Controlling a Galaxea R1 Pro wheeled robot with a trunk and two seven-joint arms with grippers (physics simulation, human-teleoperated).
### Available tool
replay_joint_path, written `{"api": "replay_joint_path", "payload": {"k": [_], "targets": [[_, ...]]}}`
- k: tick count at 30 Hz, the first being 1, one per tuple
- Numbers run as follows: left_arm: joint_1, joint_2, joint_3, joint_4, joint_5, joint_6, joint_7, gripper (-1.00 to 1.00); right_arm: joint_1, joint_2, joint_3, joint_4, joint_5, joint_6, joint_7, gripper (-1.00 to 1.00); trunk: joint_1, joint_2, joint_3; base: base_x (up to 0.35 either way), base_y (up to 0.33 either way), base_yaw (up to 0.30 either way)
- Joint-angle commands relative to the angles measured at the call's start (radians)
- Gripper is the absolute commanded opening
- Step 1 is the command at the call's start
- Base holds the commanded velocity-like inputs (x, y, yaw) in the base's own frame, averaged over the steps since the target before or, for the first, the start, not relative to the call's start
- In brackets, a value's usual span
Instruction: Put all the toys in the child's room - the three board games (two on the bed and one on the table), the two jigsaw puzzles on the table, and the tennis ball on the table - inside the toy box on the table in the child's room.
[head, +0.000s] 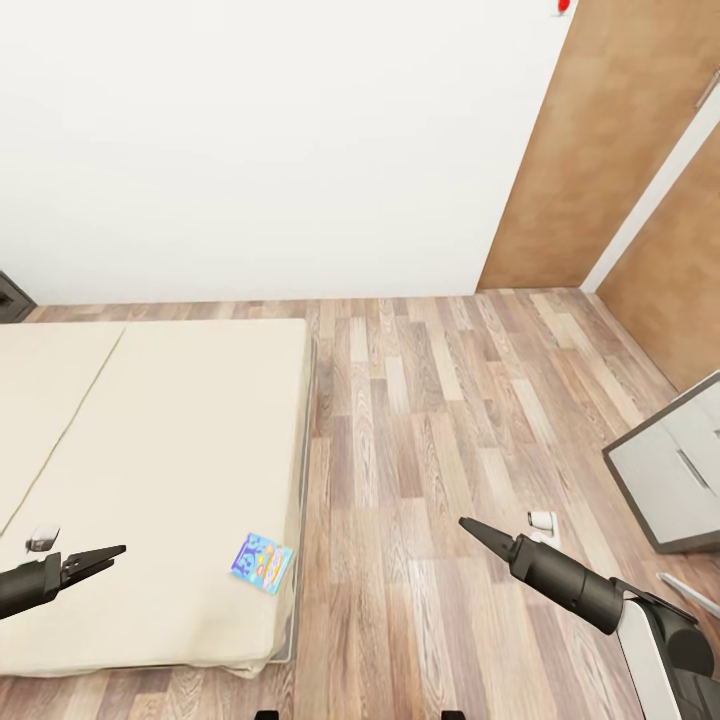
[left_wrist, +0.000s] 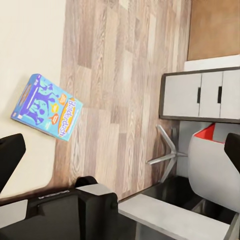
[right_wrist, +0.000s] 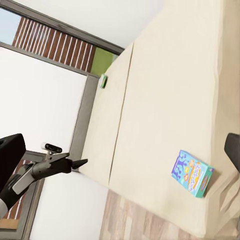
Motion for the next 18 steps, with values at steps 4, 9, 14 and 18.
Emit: {"api": "replay_joint_path", "payload": {"k": [4,9,14,18], "targets": [[0.0,0.0,0.0,0.0,0.0,0.01,-0.003,1.0,-0.001,0.0,-0.001,0.0,-0.002,0.003,0.002,1.0,0.001,-0.002,0.005,0.0,0.0,0.0],[0.0,0.0,0.0,0.0,0.0,0.01,-0.003,1.0,-0.001,0.0,-0.001,0.0,-0.002,0.001,0.001,1.0,0.001,-0.002,0.014,0.0,0.0,0.0],[0.0,0.0,0.0,0.0,0.0,0.01,-0.003,1.0,-0.001,0.0,-0.001,0.0,-0.002,0.001,0.0,1.0,0.001,-0.002,0.022,0.0,0.0,0.0],[0.0,0.0,0.0,0.0,0.0,0.01,-0.003,1.0,-0.001,0.0,-0.001,0.0,-0.002,0.001,0.0,1.0,0.001,-0.002,0.029,0.0,0.0,0.0]]}}
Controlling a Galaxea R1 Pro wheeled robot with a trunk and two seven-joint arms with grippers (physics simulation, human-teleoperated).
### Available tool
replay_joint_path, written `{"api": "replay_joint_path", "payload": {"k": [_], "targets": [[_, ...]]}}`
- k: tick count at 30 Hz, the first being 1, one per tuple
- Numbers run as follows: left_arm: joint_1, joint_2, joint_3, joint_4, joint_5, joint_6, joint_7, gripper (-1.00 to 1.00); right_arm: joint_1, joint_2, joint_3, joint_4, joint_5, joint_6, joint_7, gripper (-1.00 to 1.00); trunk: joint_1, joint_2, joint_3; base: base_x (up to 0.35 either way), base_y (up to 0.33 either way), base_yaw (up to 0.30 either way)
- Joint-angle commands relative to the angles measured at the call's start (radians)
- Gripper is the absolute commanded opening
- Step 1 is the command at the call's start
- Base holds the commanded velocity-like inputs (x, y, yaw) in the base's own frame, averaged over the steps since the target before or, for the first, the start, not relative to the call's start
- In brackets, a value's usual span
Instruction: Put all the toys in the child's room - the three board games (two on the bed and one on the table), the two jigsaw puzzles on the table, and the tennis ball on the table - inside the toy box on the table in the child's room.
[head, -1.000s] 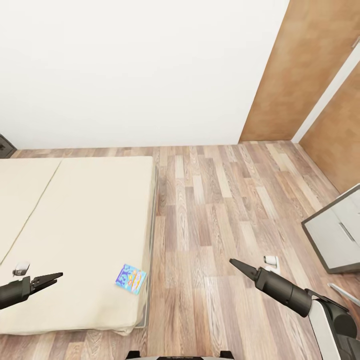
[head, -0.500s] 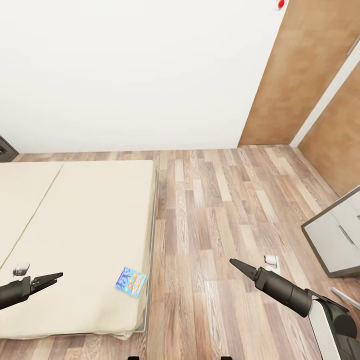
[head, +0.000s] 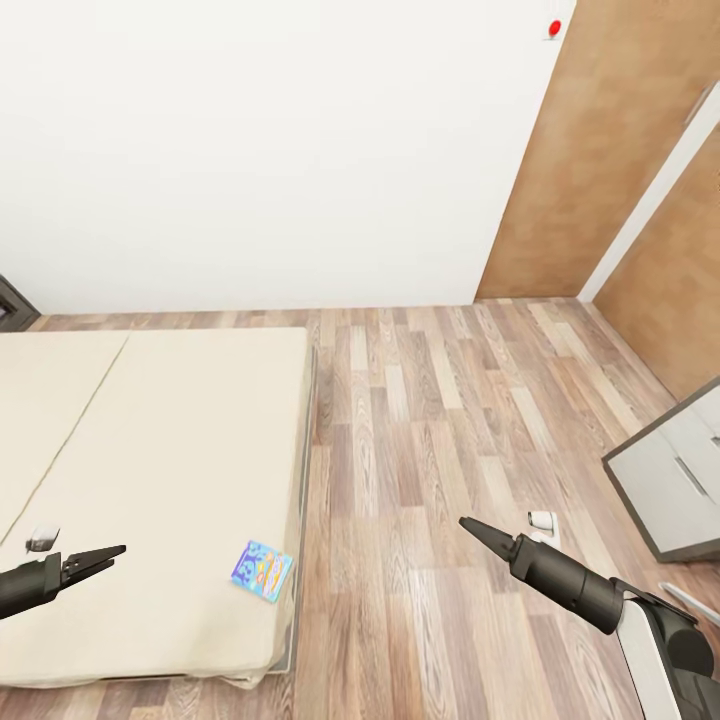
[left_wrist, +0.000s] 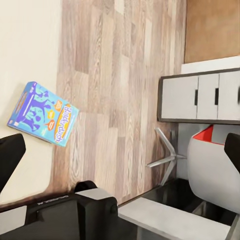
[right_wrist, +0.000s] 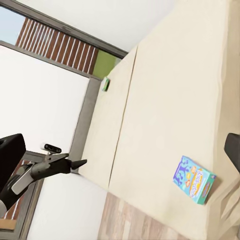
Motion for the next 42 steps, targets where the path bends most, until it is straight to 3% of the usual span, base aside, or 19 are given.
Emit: {"api": "replay_joint_path", "payload": {"k": [1,42], "targets": [[-0.001,0.0,0.0,0.0,0.0,0.01,-0.003,1.0,-0.001,0.0,0.0,0.0,-0.002,0.005,0.001,1.0,0.001,-0.002,0.0,0.0,0.0,0.0],[-0.001,-0.001,0.0,0.0,0.0,0.003,-0.002,1.0,-0.001,0.001,0.001,0.0,-0.002,0.004,0.001,1.0,0.001,-0.002,0.069,0.0,0.0,0.0]]}}
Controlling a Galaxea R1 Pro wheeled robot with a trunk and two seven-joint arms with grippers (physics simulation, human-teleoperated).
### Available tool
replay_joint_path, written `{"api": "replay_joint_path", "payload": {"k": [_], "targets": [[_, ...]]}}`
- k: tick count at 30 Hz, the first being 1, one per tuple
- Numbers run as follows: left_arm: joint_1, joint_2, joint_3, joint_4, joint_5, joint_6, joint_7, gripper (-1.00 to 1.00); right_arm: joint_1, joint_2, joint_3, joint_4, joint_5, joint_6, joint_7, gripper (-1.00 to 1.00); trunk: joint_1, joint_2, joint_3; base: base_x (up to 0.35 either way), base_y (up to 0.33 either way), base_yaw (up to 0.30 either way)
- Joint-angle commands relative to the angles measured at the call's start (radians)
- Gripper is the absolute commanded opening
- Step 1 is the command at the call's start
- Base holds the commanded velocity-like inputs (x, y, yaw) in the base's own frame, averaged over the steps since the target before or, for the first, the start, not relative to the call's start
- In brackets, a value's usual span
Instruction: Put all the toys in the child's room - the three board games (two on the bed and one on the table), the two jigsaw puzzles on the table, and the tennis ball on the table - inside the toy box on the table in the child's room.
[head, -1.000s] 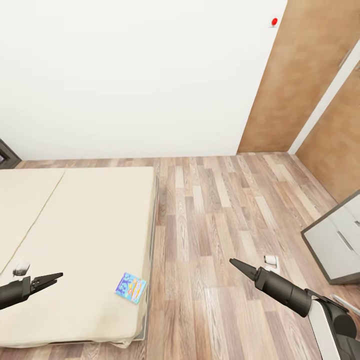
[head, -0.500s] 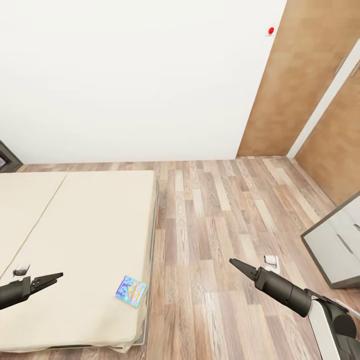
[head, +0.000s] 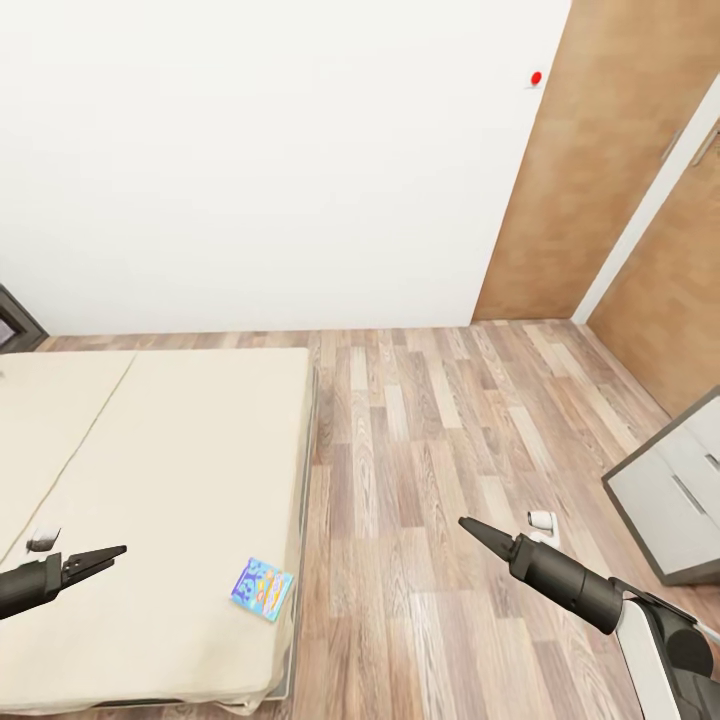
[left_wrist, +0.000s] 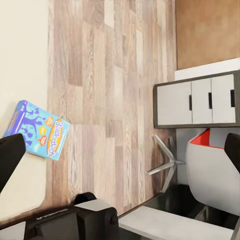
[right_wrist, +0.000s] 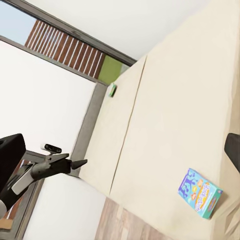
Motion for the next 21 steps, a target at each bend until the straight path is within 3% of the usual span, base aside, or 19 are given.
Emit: {"api": "replay_joint_path", "payload": {"k": [1,21], "targets": [[-0.001,0.0,0.0,0.0,0.0,0.011,-0.003,1.0,-0.001,0.0,-0.001,0.0,-0.002,0.005,0.001,1.0,0.001,-0.002,0.0,0.0,0.0,0.0],[-0.001,0.0,0.0,0.0,0.0,0.01,-0.004,1.0,-0.001,0.0,-0.001,0.0,-0.002,0.005,0.001,1.0,0.001,-0.002,0.033,0.0,0.0,0.0]]}}
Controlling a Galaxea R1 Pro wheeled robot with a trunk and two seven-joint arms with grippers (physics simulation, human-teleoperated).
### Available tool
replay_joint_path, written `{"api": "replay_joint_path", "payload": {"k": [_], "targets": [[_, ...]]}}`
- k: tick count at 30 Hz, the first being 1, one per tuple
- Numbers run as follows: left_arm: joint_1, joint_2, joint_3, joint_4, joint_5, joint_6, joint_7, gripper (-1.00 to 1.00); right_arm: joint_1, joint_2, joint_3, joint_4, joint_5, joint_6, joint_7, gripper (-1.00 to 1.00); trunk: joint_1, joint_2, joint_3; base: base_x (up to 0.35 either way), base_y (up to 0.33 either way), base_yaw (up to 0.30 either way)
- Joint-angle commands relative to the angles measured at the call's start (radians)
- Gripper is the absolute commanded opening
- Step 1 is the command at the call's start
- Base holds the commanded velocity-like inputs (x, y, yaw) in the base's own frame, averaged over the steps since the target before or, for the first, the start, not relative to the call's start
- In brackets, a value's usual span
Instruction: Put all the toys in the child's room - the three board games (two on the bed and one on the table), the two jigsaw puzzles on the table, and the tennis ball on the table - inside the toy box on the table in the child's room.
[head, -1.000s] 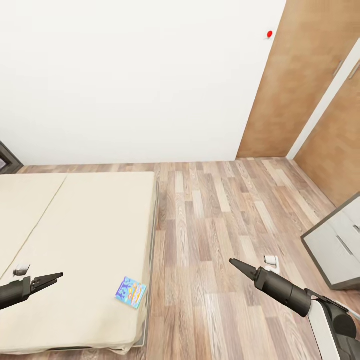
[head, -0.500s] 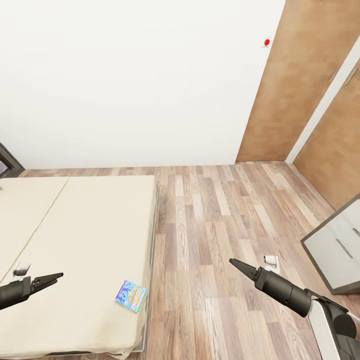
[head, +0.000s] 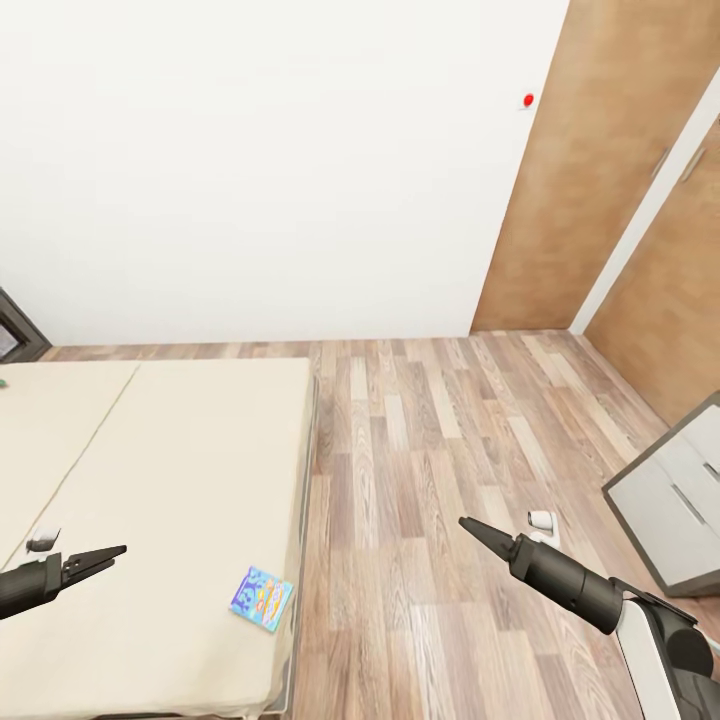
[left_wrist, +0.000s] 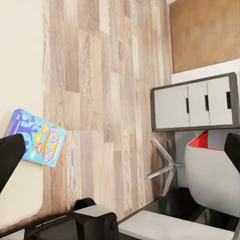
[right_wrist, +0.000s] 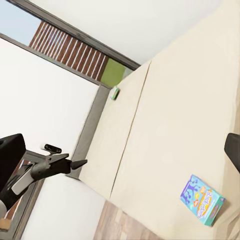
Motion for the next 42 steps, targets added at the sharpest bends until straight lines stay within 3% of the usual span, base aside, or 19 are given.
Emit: {"api": "replay_joint_path", "payload": {"k": [1,42], "targets": [[-0.001,0.0,0.0,0.0,0.0,0.01,-0.003,1.0,-0.001,0.0,0.0,0.0,-0.002,0.005,0.001,1.0,0.001,-0.002,0.0,0.0,0.0,0.0],[0.0,0.0,-0.002,0.0,0.0,0.01,-0.003,1.0,-0.001,0.0,0.0,0.0,-0.002,0.005,0.001,1.0,0.001,-0.002,0.068,0.0,0.0,0.0]]}}
